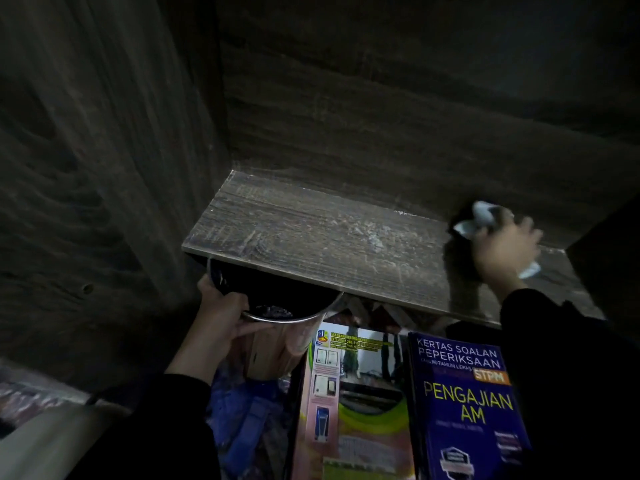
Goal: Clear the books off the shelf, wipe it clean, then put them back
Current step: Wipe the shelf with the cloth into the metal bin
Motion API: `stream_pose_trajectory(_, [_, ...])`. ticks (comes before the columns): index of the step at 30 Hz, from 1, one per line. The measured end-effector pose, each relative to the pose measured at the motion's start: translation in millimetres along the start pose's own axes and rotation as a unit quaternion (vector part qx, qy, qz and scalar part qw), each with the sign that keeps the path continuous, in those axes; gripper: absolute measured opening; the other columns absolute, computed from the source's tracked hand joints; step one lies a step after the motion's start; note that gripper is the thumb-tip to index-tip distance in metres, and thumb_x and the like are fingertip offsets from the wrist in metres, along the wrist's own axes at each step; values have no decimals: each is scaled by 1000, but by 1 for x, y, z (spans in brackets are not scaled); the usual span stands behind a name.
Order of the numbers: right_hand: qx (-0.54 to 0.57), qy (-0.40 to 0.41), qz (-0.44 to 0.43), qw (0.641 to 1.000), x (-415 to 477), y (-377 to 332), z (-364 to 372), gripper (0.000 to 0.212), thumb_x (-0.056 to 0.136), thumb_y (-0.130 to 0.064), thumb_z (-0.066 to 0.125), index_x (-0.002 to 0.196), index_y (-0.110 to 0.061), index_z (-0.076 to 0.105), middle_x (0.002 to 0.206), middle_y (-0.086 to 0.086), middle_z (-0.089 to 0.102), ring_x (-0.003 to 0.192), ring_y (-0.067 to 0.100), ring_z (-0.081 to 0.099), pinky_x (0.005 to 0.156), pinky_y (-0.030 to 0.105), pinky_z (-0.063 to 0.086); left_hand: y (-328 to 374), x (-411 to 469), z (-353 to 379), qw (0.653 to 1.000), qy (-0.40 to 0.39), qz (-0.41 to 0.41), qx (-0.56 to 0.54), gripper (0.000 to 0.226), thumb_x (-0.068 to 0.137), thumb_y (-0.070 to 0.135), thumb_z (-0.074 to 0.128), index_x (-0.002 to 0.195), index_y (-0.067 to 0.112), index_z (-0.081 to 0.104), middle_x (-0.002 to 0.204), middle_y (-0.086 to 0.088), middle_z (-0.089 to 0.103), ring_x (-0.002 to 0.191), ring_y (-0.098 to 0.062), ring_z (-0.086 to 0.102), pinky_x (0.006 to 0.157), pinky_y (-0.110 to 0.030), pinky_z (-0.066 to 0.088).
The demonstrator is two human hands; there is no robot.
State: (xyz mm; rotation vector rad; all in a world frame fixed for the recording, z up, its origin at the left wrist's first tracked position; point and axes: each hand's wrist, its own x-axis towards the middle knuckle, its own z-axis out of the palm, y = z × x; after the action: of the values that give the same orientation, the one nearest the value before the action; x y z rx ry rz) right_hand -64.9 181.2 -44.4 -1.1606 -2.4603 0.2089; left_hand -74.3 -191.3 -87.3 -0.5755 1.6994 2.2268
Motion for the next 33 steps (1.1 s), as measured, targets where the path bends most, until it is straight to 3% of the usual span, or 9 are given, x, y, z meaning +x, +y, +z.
stream_pose_trajectory(4, [-58,-100,66,991,17,0,7,53,93,-37,53,133,-3,44,139,25,36,131,44,26,105,53,24,0,4,1,1000,5,-8,-1,59,83,-19,33,130,16,30,122,-8,42,82,-20,53,39,-37,54])
stream_pose_trajectory(9, [-107,-106,24,988,-7,-63,38,42,95,-19,39,133,-1,46,141,26,38,130,40,28,106,46,24,-2,5,1,1000,3,-4,5,59,83,-18,33,130,17,29,110,-1,45,84,-20,54,43,-41,55])
stream_pose_trajectory(13, [-145,-135,-48,979,-38,-116,50,43,94,-17,37,135,-5,42,142,24,35,130,39,27,104,47,27,-1,4,0,1000,-4,-9,0,59,82,-19,34,125,21,30,108,-2,47,86,-21,54,40,-36,54])
stream_pose_trajectory(17, [-122,-166,-170,964,-61,-154,55,45,94,-25,43,138,-13,41,144,16,34,134,38,21,105,48,25,0,3,-1,1000,-5,-13,4,62,82,-19,35,133,17,28,119,-6,45,87,-21,54,41,-38,55])
stream_pose_trajectory(21, [8,-154,-279,948,-50,-132,48,44,89,-27,51,132,-21,52,138,7,49,126,35,36,100,41,32,-2,5,-1,1000,1,-16,0,62,82,-19,34,133,18,28,116,-4,44,89,-22,54,45,-41,55])
stream_pose_trajectory(24, [117,-60,-217,967,-32,-88,40,48,80,-26,43,124,-22,61,127,8,59,114,36,47,94,38,35,-2,7,-3,1000,-4,-16,8,62,82,-18,35,132,20,28,106,0,47,87,-21,54,45,-41,56])
stream_pose_trajectory(27, [106,10,-71,992,-17,-43,28,44,82,-19,49,124,-18,61,128,14,56,115,39,43,94,43,36,-2,6,-4,1000,-6,-18,12,59,83,-18,34,125,23,30,107,-1,47,85,-22,55,41,-37,55])
stream_pose_trajectory(30, [41,-51,42,997,-17,-31,32,45,87,-21,52,132,-15,51,138,20,42,124,42,33,99,50,30,-1,4,-3,1000,-8,-23,12,59,83,-18,33,125,23,29,113,-3,46,89,-25,56,43,-39,56])
stream_pose_trajectory(33, [15,-69,34,997,-37,-60,56,45,85,-22,49,127,-8,49,138,30,35,126,47,32,99,58,26,-1,4,-4,999,-5,-25,19,63,83,-17,33,132,21,28,118,-6,45,85,-23,56,43,-38,56])
